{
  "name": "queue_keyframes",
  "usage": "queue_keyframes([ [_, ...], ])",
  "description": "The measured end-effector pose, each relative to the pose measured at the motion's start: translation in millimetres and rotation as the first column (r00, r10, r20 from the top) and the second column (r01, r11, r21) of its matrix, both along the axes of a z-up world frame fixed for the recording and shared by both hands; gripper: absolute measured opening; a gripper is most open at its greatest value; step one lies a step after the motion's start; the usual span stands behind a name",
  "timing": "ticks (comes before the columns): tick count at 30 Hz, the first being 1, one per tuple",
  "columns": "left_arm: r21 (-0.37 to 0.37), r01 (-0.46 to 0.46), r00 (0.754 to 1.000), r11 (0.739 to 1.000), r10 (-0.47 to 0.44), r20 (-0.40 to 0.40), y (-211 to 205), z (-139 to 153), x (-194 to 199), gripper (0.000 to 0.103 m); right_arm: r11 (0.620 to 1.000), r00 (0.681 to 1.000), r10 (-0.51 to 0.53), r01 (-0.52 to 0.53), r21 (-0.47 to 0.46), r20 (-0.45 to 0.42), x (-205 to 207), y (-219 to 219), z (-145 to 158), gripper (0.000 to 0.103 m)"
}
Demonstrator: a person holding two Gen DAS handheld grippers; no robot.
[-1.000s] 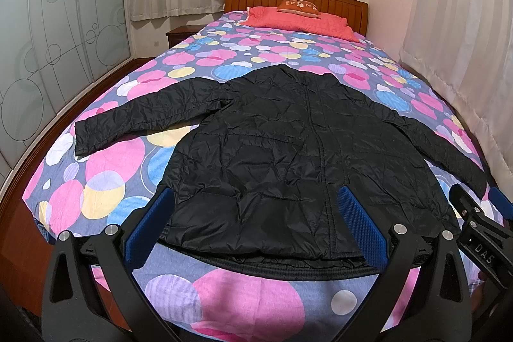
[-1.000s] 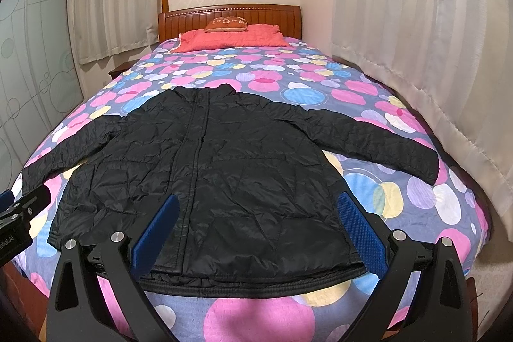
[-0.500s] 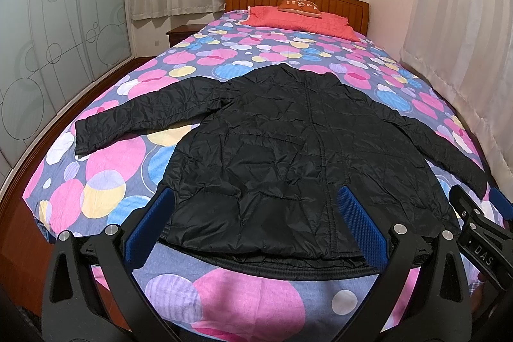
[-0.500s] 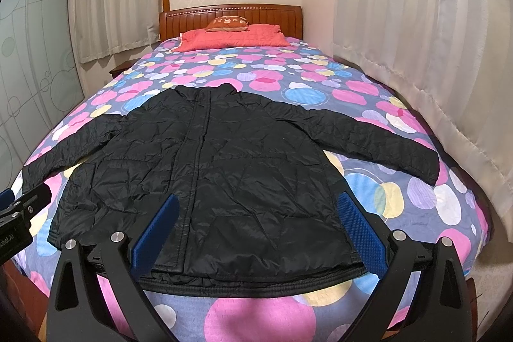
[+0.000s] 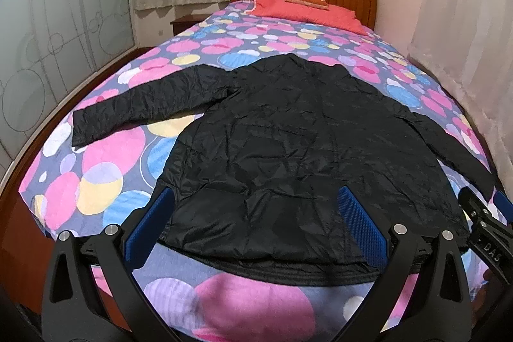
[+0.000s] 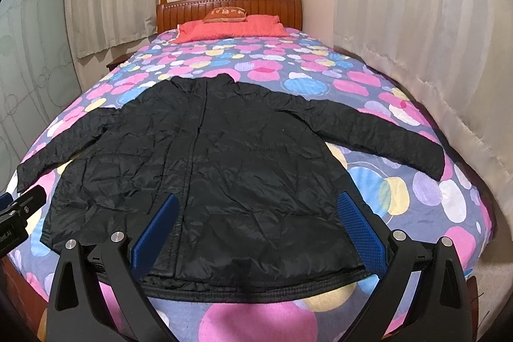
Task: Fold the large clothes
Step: 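Move the right tool to the jacket sleeve and grasp its cuff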
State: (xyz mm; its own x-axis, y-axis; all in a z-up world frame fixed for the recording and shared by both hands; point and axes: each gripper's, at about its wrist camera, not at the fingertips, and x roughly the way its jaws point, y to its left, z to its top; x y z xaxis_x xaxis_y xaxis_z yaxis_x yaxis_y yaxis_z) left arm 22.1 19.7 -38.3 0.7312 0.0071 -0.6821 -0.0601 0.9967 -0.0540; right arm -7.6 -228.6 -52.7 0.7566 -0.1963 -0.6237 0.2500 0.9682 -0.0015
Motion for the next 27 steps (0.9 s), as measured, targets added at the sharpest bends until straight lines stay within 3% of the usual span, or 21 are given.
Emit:
queue_keyframes([
  [10, 0.0, -0.064, 0.993, 0.998, 0.063, -0.097, 19.5, -27.7, 57.7, 0.101, 0.999, 0.995, -0.05, 0.05, 0.004, -0.083, 48.7, -28.7, -24.9, 0.098],
  [17, -0.023, -0.15, 0.969, 0.988, 0.142, -0.201, 48.9, -56.1, 110.2, 0.101, 0.99, 0.983, -0.135, 0.14, 0.034, -0.121, 87.3, -85.7, -42.5, 0.098],
  [23, 0.001, -0.282, 0.936, 0.959, 0.276, -0.22, 84.8, -67.7, 138.3, 0.101, 0.947, 0.946, -0.293, 0.307, 0.094, -0.138, 102.0, -163.1, -53.2, 0.098],
  [27, 0.015, -0.351, 0.911, 0.936, 0.345, -0.227, 101.1, -74.9, 151.7, 0.101, 0.898, 0.909, -0.394, 0.412, 0.154, -0.132, 104.6, -218.2, -62.6, 0.098],
])
